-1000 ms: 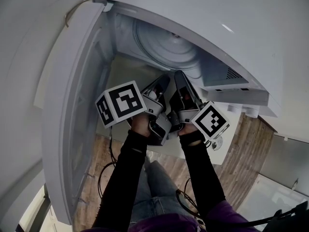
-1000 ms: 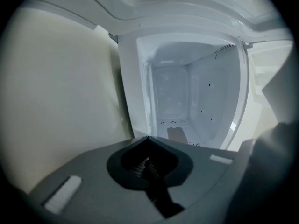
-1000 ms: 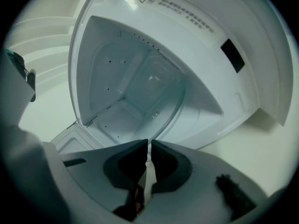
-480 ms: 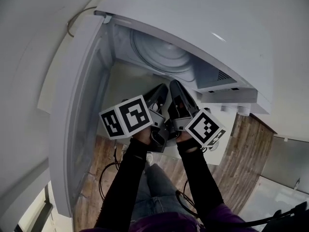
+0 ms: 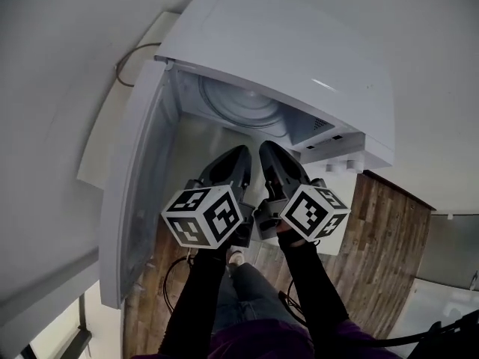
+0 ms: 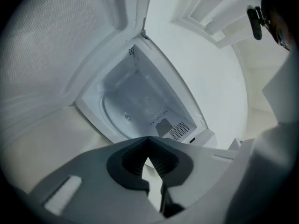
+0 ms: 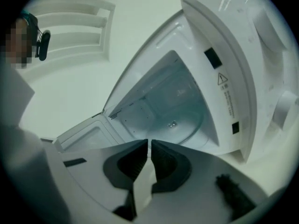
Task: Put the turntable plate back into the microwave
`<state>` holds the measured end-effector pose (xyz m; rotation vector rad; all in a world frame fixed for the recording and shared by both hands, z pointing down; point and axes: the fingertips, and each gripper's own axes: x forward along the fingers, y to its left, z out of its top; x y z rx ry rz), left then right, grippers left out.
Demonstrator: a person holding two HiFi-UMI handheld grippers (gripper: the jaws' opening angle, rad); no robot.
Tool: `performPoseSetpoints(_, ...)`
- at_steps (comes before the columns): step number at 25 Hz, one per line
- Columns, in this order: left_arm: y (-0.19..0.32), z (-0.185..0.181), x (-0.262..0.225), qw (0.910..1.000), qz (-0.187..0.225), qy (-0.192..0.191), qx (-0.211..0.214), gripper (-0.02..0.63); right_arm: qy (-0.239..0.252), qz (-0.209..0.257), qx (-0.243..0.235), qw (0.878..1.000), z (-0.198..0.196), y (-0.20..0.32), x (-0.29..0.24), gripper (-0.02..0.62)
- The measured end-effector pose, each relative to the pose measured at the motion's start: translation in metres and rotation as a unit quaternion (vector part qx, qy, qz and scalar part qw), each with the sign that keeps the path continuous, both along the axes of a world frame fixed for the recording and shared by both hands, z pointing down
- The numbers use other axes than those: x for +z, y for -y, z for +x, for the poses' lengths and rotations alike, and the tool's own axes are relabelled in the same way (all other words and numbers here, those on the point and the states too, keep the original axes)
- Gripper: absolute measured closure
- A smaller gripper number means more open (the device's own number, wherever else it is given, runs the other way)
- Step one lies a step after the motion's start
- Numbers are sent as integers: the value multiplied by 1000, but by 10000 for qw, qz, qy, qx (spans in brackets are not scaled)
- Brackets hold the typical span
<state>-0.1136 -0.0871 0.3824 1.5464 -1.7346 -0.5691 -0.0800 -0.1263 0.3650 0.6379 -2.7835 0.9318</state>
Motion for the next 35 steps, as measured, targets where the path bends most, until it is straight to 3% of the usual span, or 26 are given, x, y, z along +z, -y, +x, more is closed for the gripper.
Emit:
performPoseSetpoints(4, -8, -2, -11, 9971, -142, 745, -99, 598, -53, 311, -124, 9994, -1, -8, -14, 566)
performPoseSetpoints(8, -19, 4, -33, 9917, -40, 1281, -87, 598, 270, 405, -248, 9985, -1, -21, -37, 566)
performPoseSetpoints(12, -31, 3, -59, 9806, -35, 1937, -280, 598, 380, 814, -309, 9955, 3, -31, -68, 571)
performPoseSetpoints(18, -33, 5, -108, 9680, 274, 2452, -452, 598, 537, 1391, -327, 9883, 13, -41, -110, 572)
performPoseSetpoints(24, -39, 7, -171, 9460, 873, 3016, -808, 598, 606, 2518, -288, 9654, 26, -50, -164, 584)
performPoseSetpoints(27, -45, 13, -195, 9275, 1136, 3409, -1034, 598, 651, 3029, -278, 9504, 32, -57, -188, 584)
performPoseSetpoints(30, -48, 22, -211, 9093, 1279, 3800, -1116, 598, 785, 3238, -154, 9427, 40, -60, -199, 584)
performPoseSetpoints(35, -53, 25, -226, 8993, 1437, 3904, -1350, 598, 865, 3518, -70, 9320, 46, -60, -214, 586)
